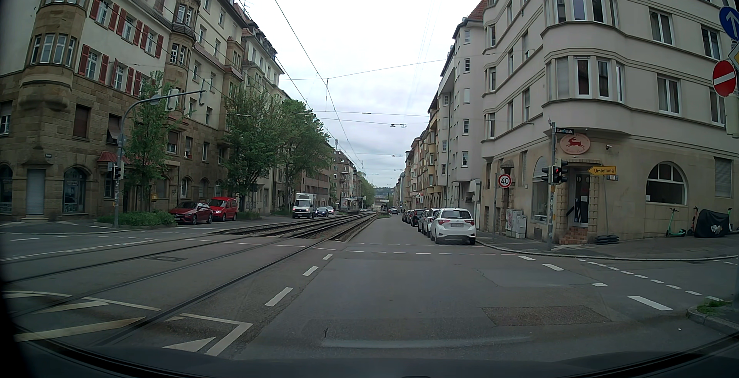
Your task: Follow the waypoints while adhering to traffic rules and regulations
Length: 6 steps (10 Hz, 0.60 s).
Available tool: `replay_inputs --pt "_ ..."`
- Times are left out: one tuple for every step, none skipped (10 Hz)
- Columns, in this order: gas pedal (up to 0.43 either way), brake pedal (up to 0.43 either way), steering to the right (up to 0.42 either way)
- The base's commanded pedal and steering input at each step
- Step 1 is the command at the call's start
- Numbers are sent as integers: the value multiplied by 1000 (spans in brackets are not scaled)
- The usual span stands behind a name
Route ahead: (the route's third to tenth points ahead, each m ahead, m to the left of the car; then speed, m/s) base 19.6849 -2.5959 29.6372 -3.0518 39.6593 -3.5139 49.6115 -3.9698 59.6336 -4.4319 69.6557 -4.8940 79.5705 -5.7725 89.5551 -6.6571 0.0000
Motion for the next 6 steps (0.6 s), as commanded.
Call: replay_inputs --pt "0 287 -12" --pt "0 287 -12" --pt "0 287 -12" --pt "0 287 -12" --pt "0 287 -12" --pt "0 287 -12"
